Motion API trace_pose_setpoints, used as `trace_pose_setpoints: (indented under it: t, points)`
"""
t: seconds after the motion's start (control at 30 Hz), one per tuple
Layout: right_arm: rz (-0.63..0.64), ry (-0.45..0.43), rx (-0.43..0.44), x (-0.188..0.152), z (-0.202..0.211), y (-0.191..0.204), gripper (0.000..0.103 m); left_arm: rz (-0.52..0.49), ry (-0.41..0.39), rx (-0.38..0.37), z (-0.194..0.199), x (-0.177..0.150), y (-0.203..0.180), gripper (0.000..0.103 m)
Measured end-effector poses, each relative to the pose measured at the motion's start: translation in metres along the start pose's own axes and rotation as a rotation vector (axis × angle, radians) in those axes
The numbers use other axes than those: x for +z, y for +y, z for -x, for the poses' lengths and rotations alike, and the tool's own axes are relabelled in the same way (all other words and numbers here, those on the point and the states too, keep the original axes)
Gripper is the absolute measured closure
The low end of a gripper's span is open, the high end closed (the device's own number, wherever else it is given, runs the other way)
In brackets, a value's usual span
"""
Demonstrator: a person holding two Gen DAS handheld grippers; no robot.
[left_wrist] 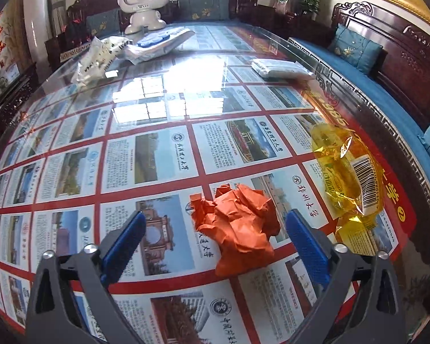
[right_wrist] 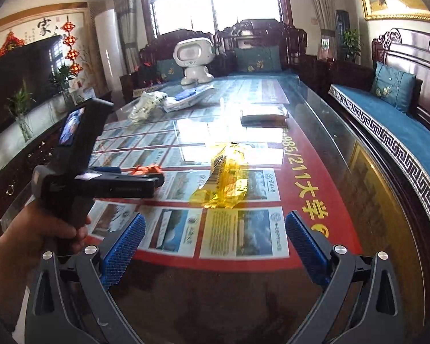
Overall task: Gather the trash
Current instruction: 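Grasp the orange crumpled paper with the left tool while the right tool grasps the yellow snack wrapper, then carry the orange paper and yellow wrapper over the yellow bin and release both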
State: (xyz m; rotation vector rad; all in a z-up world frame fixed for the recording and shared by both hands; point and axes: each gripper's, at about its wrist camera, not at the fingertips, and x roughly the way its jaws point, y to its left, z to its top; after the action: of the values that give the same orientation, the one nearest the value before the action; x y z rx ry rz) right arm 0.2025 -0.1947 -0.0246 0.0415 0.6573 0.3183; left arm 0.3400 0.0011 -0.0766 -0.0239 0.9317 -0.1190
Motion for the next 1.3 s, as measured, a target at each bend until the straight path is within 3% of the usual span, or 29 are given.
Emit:
trace_pose_setpoints:
  t: [0.07,0.33,0.53,0.67,0.7,0.73,0.77,0.83,0.9,0.97,1.13,1.3]
  points:
    - [-0.016,0.015,-0.002,0.01,-0.013,-0.003,0.008,0.007,0.016,-0.038,-0.003,-0.001,0.002,0.052]
    - [-0.053,0.09,-0.09,0.028,-0.061,-0.004,0.008,0.011,0.005,-0.075,0.007,-0.009,0.01,0.055]
    - [0.0,0.112,-0.161,0.038,-0.08,0.008,0.008,-0.005,-0.003,-0.091,0.012,-0.015,0.006,0.055]
    - [0.028,0.185,-0.205,0.043,-0.103,0.009,0.01,-0.007,-0.012,-0.087,0.017,-0.016,0.005,0.055]
    - [0.032,0.194,-0.204,0.044,-0.106,0.009,0.012,-0.009,-0.016,-0.083,0.019,-0.017,0.004,0.055]
    - [0.038,0.202,-0.194,0.043,-0.109,0.009,0.026,-0.012,-0.019,-0.083,0.021,-0.017,0.004,0.055]
    - [0.038,0.218,-0.182,0.041,-0.111,0.008,0.052,-0.012,-0.021,-0.084,0.023,-0.018,0.004,0.055]
    - [0.005,0.247,-0.112,0.036,-0.113,0.003,0.065,-0.014,-0.029,-0.08,0.027,-0.019,0.004,0.055]
    - [-0.004,0.235,-0.055,0.029,-0.108,0.002,0.068,-0.023,-0.038,-0.074,0.032,-0.02,0.002,0.055]
    - [0.01,0.2,-0.08,0.024,-0.098,0.001,0.07,-0.028,-0.044,-0.074,0.037,-0.022,0.001,0.055]
    - [-0.041,0.131,-0.04,0.019,-0.062,-0.008,0.071,-0.043,-0.067,-0.076,0.054,-0.029,-0.004,0.055]
    - [-0.008,0.071,-0.01,0.013,-0.013,-0.001,0.073,-0.065,-0.105,-0.094,0.081,-0.041,-0.016,0.055]
